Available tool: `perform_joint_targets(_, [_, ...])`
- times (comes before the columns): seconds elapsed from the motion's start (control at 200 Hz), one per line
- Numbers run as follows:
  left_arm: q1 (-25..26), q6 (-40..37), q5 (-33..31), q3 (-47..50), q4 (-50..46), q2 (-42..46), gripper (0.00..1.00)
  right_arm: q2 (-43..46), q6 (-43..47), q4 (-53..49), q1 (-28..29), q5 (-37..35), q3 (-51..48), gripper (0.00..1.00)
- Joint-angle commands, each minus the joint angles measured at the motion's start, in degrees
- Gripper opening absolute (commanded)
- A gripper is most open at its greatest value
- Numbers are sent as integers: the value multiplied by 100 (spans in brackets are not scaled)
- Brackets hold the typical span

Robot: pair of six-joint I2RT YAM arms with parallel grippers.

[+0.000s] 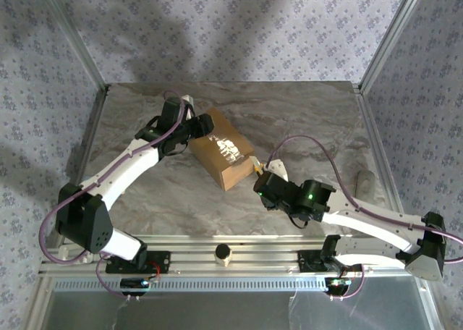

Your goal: Unpack the express box

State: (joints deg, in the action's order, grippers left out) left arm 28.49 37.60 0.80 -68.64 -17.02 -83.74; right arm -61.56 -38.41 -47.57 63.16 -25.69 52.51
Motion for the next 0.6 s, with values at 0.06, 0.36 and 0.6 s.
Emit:
perform_joint_targets(0.06, [-38, 106, 99, -97, -153, -48, 63, -75, -140, 148, 46, -67, 59, 0])
perform_joint_targets(0.36, [-41, 141, 140, -86, -196, -87, 63, -193, -149, 238, 56, -85, 97, 0])
perform_joint_targets(0.6, [-44, 142, 166, -70, -214, -77, 63, -251, -180, 213, 56, -87, 108, 0])
